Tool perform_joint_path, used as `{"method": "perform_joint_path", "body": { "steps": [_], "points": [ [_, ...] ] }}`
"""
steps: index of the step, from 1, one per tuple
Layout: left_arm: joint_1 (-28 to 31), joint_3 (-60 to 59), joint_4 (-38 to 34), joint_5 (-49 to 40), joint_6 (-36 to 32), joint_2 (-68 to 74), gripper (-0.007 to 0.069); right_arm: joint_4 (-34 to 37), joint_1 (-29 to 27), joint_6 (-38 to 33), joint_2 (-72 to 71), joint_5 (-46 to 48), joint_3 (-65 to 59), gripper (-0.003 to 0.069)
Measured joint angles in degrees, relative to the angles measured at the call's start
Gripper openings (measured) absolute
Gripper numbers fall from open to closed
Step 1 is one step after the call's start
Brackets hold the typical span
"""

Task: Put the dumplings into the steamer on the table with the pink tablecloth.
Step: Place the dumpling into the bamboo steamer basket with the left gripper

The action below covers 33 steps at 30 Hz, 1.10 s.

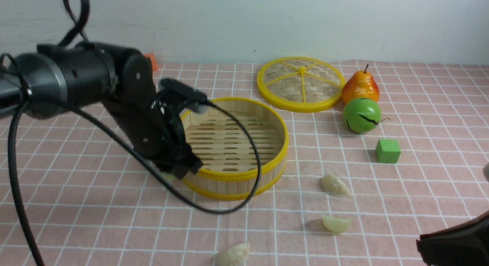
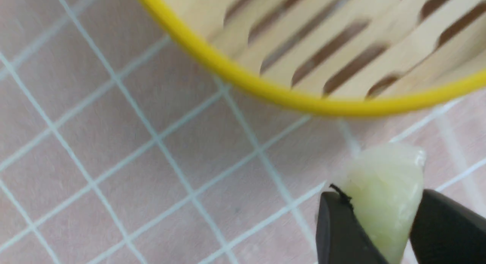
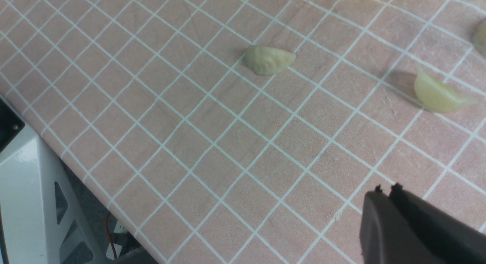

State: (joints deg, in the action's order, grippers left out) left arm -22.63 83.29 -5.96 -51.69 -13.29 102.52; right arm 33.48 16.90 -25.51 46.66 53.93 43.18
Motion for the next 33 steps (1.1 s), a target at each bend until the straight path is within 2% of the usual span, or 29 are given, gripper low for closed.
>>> {"method": "perform_joint_path", "body": {
  "steps": [4,7,8,9,10,15,18,25,27,33],
  "points": [
    [-3.8,11.2,-3.9,0.0,5.4,1.9,0.0241,0.0,0.0,0.0,0.0,0.0,0.0,0.0036],
    [-6.3,17.3,-3.3,0.7,10.4,5.1,0.0241,0.0,0.0,0.0,0.0,0.3,0.0,0.0038],
    [-7.4,21.5,-2.5,0.7,14.5,8.8,0.0240,0.0,0.0,0.0,0.0,1.4,0.0,0.0039],
    [-7.5,22.1,-2.4,0.8,15.1,9.8,0.0240,0.0,0.0,0.0,0.0,1.6,0.0,0.0038],
    [-7.5,27.0,-0.9,0.8,20.8,15.2,0.0239,0.0,0.0,0.0,0.0,4.1,0.0,0.0041],
    [-5.5,35.9,3.1,0.8,31.0,26.1,0.0239,-0.1,0.0,0.0,0.0,12.2,0.0,0.0045],
    [-4.5,39.4,4.4,0.7,33.6,30.9,0.0239,-0.9,0.0,0.0,-0.1,16.1,0.0,0.0049],
    [-4.2,41.1,6.0,1.0,34.0,34.3,0.0238,-2.6,0.0,0.0,-0.2,16.9,0.0,0.0053],
    [-4.2,41.2,7.7,-0.6,34.0,34.1,0.0296,-3.0,0.0,0.0,-0.2,16.6,0.0,0.0055],
    [-4.3,44.0,10.3,-10.1,32.4,29.2,0.0545,-3.0,0.0,0.0,-0.2,13.1,0.0,0.0064]
  ]
}}
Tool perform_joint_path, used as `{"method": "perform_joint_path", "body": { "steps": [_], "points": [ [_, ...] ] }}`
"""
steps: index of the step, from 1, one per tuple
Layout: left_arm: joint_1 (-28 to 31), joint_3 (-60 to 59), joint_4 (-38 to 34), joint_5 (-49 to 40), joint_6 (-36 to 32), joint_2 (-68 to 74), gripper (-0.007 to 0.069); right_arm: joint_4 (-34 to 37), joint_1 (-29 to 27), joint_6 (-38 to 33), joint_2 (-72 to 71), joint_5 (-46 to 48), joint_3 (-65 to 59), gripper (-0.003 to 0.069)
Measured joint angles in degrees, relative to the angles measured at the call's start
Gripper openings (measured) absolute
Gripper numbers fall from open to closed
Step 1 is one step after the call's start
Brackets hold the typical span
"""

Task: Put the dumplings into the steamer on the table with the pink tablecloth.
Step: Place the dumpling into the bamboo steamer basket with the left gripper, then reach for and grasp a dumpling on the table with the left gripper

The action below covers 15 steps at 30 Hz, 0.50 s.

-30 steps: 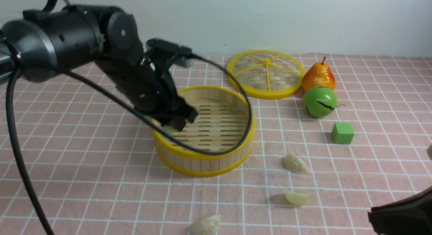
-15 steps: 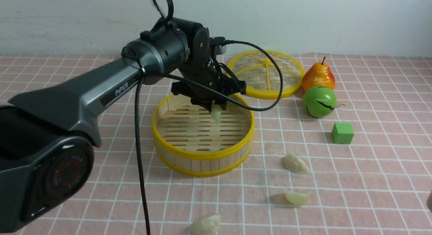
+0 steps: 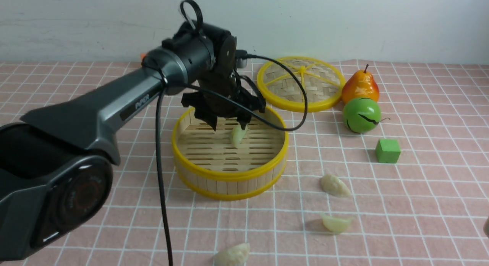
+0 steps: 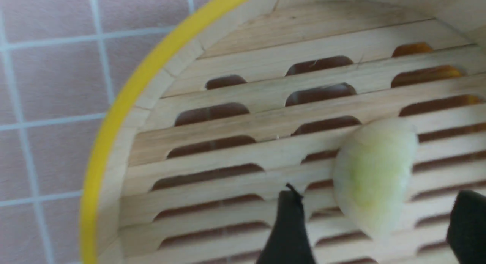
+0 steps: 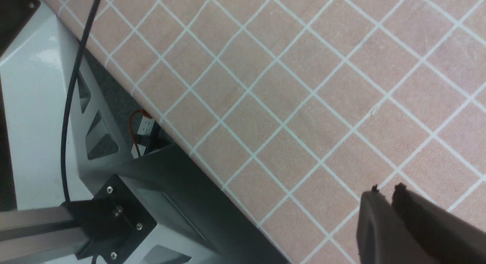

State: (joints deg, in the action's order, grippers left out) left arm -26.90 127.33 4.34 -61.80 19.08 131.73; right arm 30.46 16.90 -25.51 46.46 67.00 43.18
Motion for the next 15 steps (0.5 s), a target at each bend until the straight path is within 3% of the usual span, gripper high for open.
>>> {"method": "perform_joint_path", "body": {
  "steps": [3,5,8,12,15],
  "points": [
    [0.0,1.4,-1.6,-5.7,-3.2,-5.9,0.0624,0.0,0.0,0.0,0.0,-1.8,0.0,0.0066],
    [-0.1,1.0,-4.3,-8.1,-6.9,-10.9,0.0634,0.0,0.0,0.0,0.0,-2.4,0.0,0.0069],
    [-0.4,-2.3,-6.8,-8.5,-11.3,-15.7,0.0624,0.0,0.0,0.0,0.0,-2.8,0.0,0.0071],
    [-2.9,-15.6,-8.9,-9.1,-19.1,-23.9,0.0573,0.3,0.0,0.0,0.0,-3.1,0.0,0.0076],
    [-8.3,-29.7,-7.3,-9.1,-23.7,-27.0,0.0545,0.3,0.0,0.0,-0.1,-3.2,0.0,0.0080]
  ]
}}
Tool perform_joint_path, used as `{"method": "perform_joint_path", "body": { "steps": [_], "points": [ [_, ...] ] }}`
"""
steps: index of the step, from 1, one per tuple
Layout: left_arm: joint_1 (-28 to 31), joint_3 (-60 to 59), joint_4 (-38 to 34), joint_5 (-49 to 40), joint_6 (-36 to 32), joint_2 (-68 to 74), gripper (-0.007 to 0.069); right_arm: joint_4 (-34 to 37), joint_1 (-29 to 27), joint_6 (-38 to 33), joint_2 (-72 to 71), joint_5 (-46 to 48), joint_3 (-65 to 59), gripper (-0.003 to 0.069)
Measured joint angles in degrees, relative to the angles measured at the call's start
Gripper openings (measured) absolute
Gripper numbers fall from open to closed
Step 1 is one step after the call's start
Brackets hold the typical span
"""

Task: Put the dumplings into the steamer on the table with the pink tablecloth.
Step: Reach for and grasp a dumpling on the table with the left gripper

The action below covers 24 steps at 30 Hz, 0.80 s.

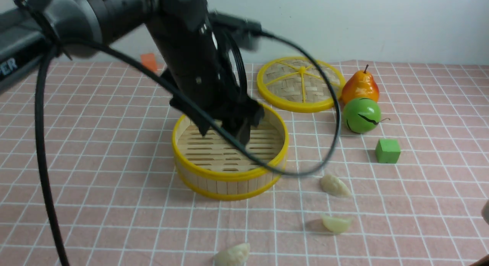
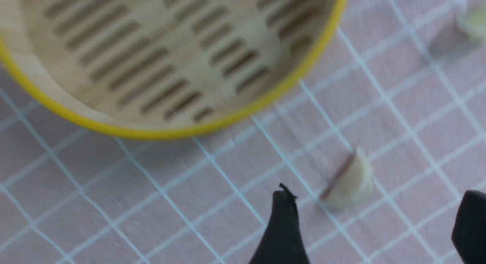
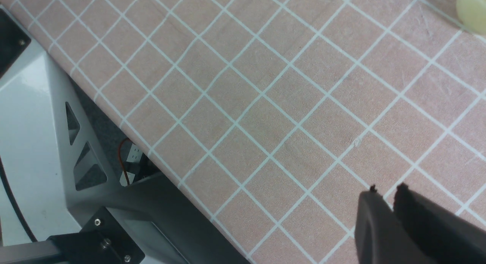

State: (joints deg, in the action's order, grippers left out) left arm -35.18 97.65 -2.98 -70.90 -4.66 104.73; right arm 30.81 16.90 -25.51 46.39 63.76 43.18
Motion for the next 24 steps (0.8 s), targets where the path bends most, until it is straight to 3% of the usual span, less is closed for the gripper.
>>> {"method": "perform_joint_path", "body": {
  "steps": [8,19,24],
  "points": [
    [-7.0,-16.8,3.6,6.0,-0.2,1.5,0.0539,0.1,0.0,0.0,-1.5,-0.1,0.0,0.0084],
    [-7.2,-17.9,1.4,12.8,1.1,9.1,0.0535,0.1,0.0,0.0,-1.7,-0.1,0.0,0.0089],
    [-7.2,-17.7,3.0,13.8,6.0,10.8,0.0404,-0.2,0.0,0.0,-1.7,-0.1,0.0,0.0097]
  ]
}}
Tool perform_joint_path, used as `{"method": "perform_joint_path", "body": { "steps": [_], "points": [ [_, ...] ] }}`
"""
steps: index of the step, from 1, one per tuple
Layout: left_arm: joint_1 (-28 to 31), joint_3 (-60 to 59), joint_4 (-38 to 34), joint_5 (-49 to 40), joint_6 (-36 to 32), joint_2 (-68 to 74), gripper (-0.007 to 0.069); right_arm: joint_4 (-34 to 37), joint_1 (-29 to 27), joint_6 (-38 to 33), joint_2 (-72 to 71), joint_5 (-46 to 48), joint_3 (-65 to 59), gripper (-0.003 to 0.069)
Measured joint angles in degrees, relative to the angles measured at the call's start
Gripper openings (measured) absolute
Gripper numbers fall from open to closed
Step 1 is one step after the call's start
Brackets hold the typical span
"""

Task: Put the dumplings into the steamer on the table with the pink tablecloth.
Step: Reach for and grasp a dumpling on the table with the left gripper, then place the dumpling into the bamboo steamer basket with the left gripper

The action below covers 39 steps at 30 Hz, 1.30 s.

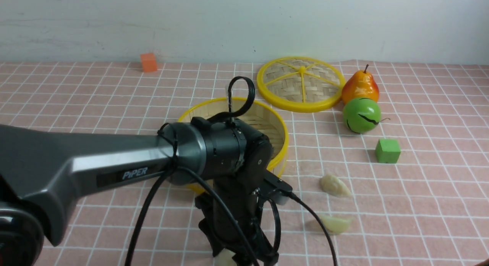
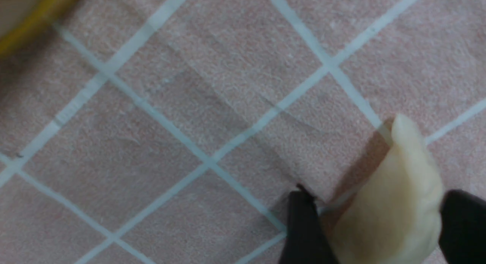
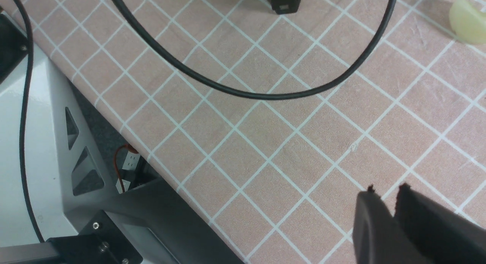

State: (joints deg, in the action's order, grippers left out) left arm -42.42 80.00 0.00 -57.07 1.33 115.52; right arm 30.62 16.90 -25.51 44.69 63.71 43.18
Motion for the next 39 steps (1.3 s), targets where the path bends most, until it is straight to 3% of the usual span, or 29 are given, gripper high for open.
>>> {"method": "perform_joint_path", "body": {
  "steps": [1,3,12,16,25,37,39],
  "points": [
    [0.0,0.5,0.8,-0.1,1.2,0.0,0.0307,0.0,0.0,0.0,0.0,0.0,0.0,0.0098],
    [0.0,1.1,0.9,-0.4,1.7,0.0,0.0276,-0.1,0.0,0.0,0.0,0.0,0.0,0.0099],
    [0.7,19.1,4.8,-11.7,2.8,-3.6,0.0285,-0.1,0.0,0.0,0.0,-2.5,0.0,0.0105],
    [5.0,26.5,4.7,-12.5,3.0,-3.8,0.0285,-0.1,0.0,0.0,0.0,-2.6,0.0,0.0105],
    [19.6,28.5,1.9,-0.8,9.8,0.3,0.0285,-0.1,0.0,2.1,0.0,-2.6,0.0,0.0112],
    [20.7,28.5,1.7,7.6,10.1,10.9,0.0287,-0.5,0.0,4.5,0.0,-2.5,0.0,0.0115],
    [20.7,28.5,2.2,8.6,10.4,11.9,0.0325,-1.2,0.0,4.7,0.0,-2.5,0.0,0.0115]
  ]
}}
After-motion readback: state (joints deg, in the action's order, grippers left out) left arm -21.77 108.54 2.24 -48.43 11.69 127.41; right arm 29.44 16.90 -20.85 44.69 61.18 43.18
